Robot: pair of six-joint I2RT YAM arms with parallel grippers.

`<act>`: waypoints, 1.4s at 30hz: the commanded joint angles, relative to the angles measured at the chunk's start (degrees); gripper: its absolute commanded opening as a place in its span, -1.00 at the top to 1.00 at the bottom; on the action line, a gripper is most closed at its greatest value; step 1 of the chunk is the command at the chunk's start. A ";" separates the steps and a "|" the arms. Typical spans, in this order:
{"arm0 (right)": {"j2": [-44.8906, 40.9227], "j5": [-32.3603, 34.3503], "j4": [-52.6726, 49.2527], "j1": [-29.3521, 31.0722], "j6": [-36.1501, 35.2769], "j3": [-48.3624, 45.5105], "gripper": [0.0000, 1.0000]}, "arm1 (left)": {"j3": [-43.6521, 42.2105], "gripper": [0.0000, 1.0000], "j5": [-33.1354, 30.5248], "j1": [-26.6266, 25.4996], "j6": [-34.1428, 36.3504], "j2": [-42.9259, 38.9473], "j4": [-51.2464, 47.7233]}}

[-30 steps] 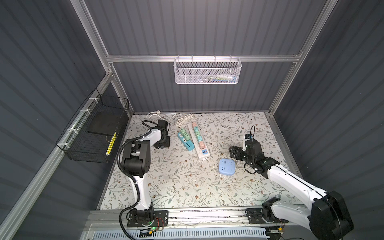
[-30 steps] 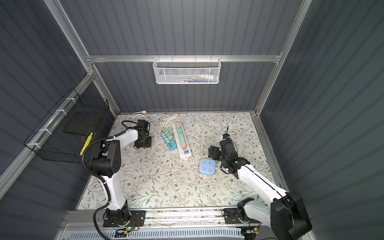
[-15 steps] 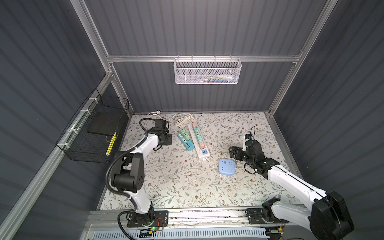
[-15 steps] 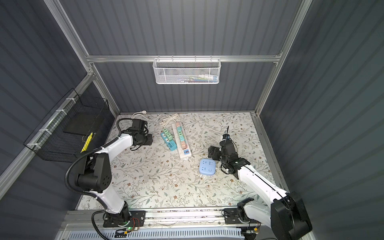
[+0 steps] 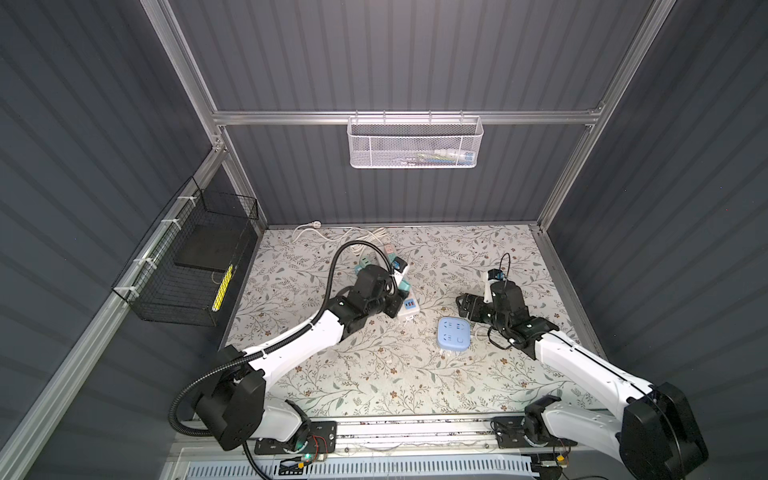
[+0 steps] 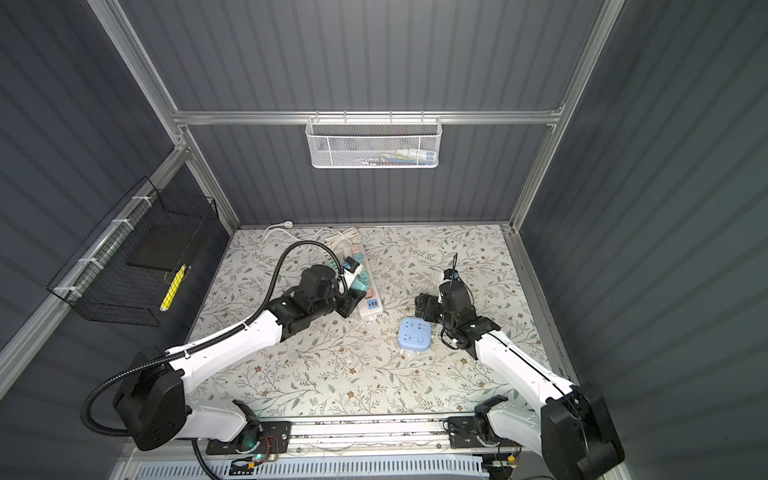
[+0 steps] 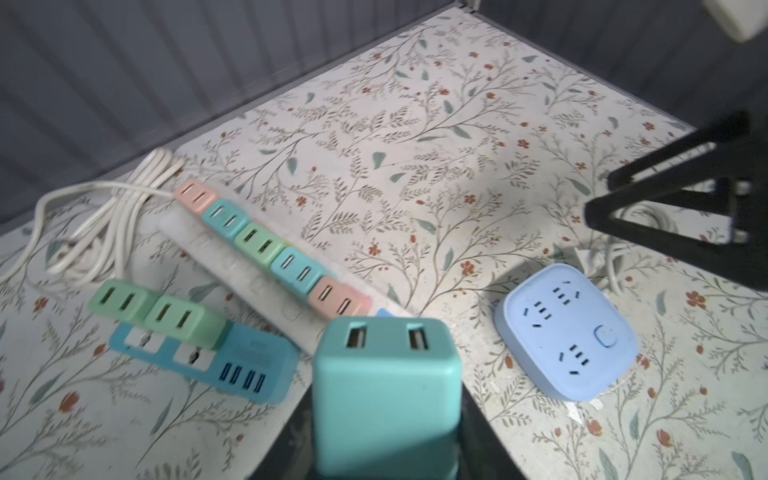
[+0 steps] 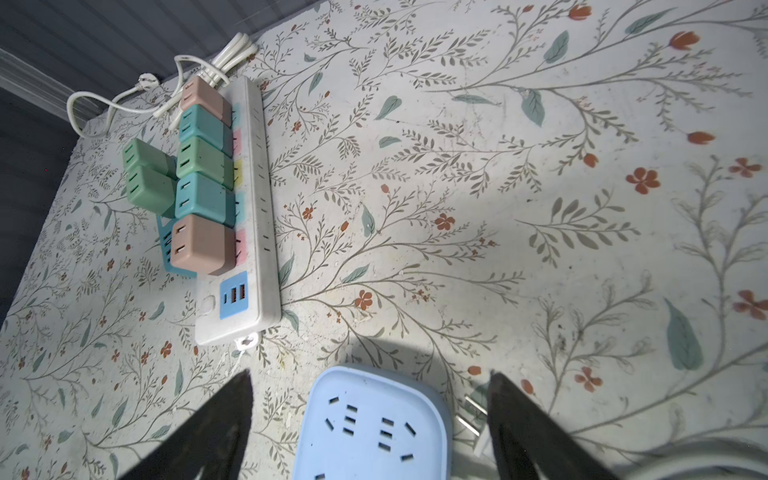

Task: Insert the plug
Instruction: 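Grasp the loose teal adapter with left gripper and lift it, then carry teal adapter toward right gripper while right gripper closes on it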

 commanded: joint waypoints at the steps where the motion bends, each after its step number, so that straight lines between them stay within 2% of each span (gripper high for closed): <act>1: -3.68 -4.89 -4.99 -0.06 -0.97 2.19 -0.73 | -1.45 0.62 -1.20 -4.91 4.43 -0.69 8.13; 5: -8.03 -9.02 -12.40 0.07 -0.80 3.32 -0.72 | -3.67 0.65 -2.95 -9.70 6.88 -0.47 13.47; 10: -14.33 -11.84 -17.55 0.15 0.31 2.38 -0.68 | -7.90 0.68 -3.84 -12.82 8.73 0.36 22.38; 13: -17.74 -15.25 -17.96 0.78 -1.51 2.31 -0.66 | -9.11 0.68 -4.35 -13.88 9.91 1.18 24.61; 17: -19.97 -16.03 -17.96 3.88 -2.87 3.07 -0.54 | -11.07 0.68 -3.09 -14.81 10.56 1.06 27.94; 24: -17.13 -16.88 -16.11 7.16 -3.97 4.80 -0.17 | -11.95 0.69 -1.99 -15.39 10.77 -0.08 27.77; 29: -16.38 -18.29 -13.34 7.51 -3.31 5.23 -0.08 | -10.98 0.71 -1.16 -15.85 10.59 0.38 25.65; 31: -15.74 -20.82 -12.42 7.53 -3.07 5.42 -0.05 | -10.93 0.71 -1.23 -16.02 10.51 0.32 25.68; 42: -7.36 -26.57 -6.07 7.78 0.18 7.40 0.16 | -10.88 0.72 -2.01 -16.70 10.94 0.83 25.51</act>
